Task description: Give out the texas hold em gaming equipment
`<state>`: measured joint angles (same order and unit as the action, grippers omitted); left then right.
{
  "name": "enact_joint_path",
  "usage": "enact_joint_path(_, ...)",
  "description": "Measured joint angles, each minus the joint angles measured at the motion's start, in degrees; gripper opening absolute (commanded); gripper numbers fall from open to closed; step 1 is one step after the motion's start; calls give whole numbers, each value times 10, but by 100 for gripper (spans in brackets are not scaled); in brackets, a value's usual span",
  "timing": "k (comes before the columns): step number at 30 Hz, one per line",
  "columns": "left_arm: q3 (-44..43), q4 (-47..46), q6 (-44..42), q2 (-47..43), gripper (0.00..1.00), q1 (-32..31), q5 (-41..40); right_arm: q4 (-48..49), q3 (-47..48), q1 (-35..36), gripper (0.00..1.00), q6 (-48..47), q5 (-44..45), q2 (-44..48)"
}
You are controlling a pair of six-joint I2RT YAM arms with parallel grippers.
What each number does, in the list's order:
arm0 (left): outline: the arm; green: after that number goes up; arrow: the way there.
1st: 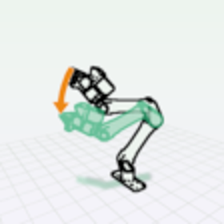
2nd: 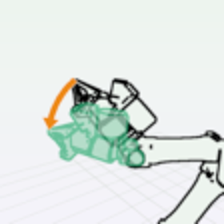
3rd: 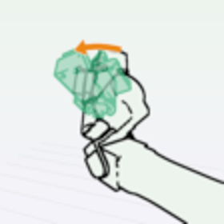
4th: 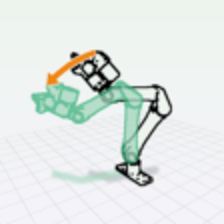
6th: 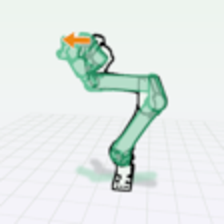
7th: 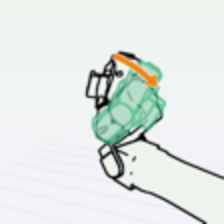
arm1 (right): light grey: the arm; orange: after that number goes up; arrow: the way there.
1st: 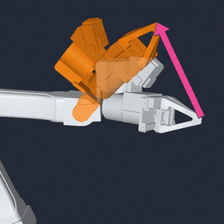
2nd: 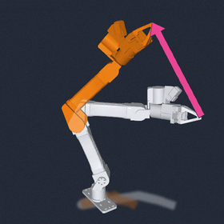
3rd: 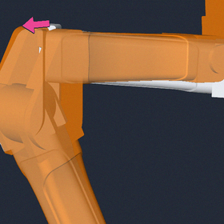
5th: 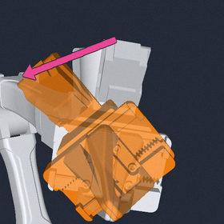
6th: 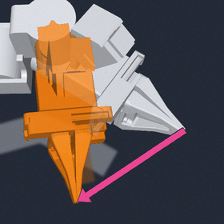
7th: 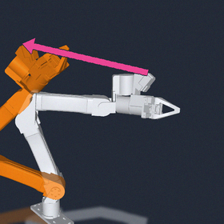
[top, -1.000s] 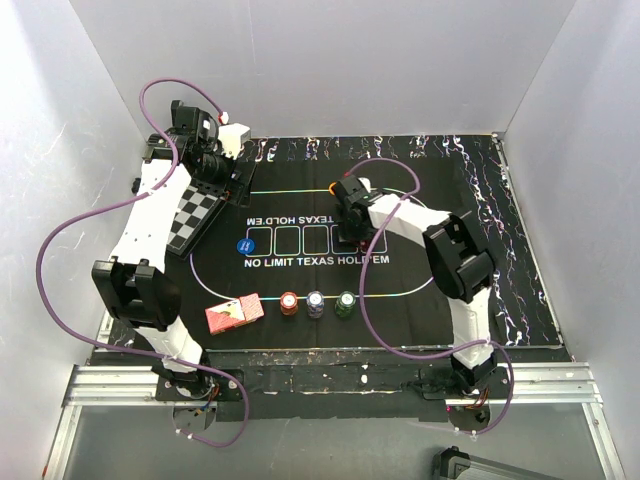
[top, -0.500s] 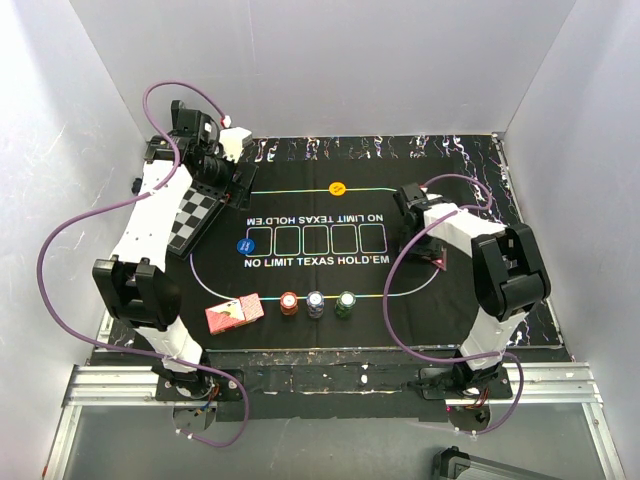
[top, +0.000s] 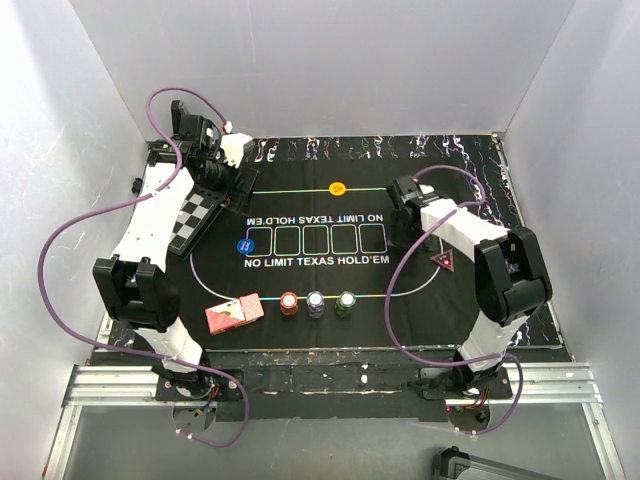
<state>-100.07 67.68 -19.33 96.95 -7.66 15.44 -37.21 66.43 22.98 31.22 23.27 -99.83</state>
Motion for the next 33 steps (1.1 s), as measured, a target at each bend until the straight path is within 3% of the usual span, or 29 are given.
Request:
enact_joint_path(11,16,-14,19,-2,98,4,-9,49,121,193,86,-119,-130,89)
enact_joint_path(19,44,-31,43,-2,98,35,-4,46,172,329,89,-215,-192,37)
enact_joint_path(33,78,-44,58,-4,98,52,5,9,250,396,92,-269,-249,-98)
